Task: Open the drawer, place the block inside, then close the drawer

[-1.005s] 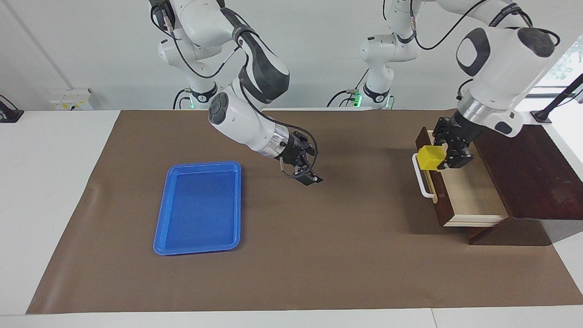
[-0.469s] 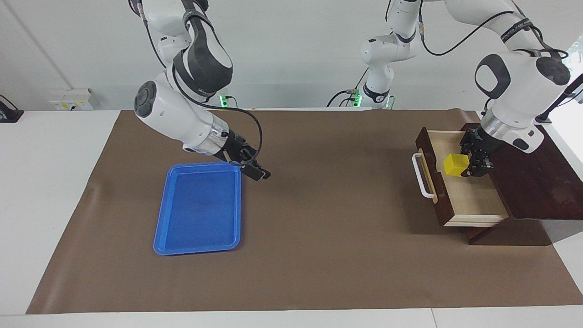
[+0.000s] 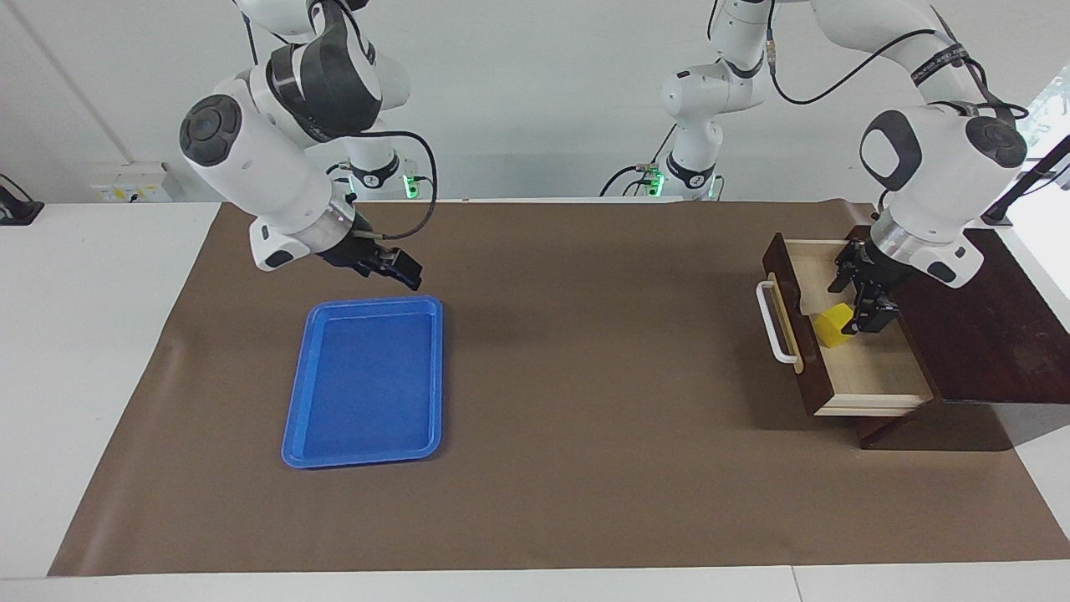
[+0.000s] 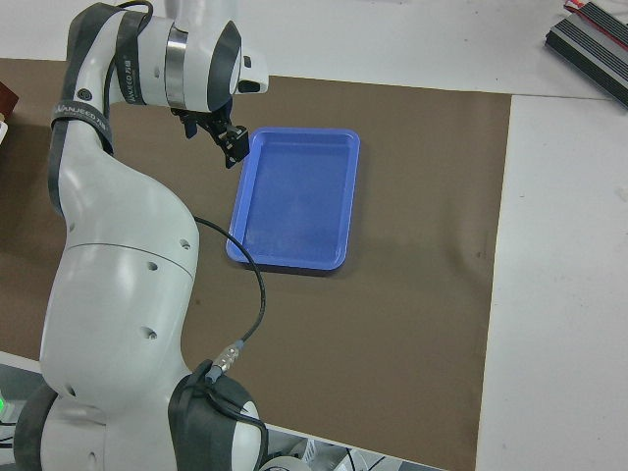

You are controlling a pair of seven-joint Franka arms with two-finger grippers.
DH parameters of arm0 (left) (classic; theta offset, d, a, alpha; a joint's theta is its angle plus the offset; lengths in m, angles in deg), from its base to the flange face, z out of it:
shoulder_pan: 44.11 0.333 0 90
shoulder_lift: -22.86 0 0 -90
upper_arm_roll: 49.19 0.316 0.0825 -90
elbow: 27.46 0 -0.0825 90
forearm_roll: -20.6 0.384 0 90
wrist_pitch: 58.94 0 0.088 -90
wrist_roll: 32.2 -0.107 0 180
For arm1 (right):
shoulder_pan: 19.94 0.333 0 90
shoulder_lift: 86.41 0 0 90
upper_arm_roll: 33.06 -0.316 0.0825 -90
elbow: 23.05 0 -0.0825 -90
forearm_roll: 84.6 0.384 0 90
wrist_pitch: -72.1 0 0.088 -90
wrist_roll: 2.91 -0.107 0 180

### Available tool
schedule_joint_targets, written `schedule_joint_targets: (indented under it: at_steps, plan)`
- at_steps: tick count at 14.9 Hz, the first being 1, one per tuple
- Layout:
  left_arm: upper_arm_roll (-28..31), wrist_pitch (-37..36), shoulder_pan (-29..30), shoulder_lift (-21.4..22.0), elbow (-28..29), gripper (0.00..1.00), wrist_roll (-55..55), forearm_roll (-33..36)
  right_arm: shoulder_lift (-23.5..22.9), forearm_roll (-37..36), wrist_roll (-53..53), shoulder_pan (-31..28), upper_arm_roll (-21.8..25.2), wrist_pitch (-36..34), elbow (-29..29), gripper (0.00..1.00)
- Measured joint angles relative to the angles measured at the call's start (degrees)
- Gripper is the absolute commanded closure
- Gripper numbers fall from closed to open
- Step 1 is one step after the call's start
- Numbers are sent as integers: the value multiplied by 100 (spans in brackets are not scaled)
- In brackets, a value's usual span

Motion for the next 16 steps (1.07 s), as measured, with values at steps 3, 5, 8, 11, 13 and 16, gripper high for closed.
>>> schedule_joint_targets:
  at_steps: [3, 5, 8, 11, 13, 16]
  plan:
    - [-48, -93, -771, -12, -96, 0, 815, 20, 227, -654, 1735, -288, 6, -121, -1, 0]
    - [-57, -73, -1000, -23, 55, 0, 1030, 85, 346, -888, 2632, -511, 8, -123, -3, 0]
    - [34, 225, -933, -23, 415, 0, 1045, 369, 563, -1021, 3132, -719, 12, -249, -20, 0]
    - [79, 505, -671, -23, 593, 0, 960, 740, 934, -1227, 3165, -735, -5, -576, -103, 0]
    - [65, 538, -422, -12, 572, 0, 651, 924, 1192, -1242, 3165, -735, -12, -711, -245, 0]
    - [86, 608, 146, -10, 552, 0, -144, 1080, 1367, -1246, 3165, -735, -13, -474, -614, 0]
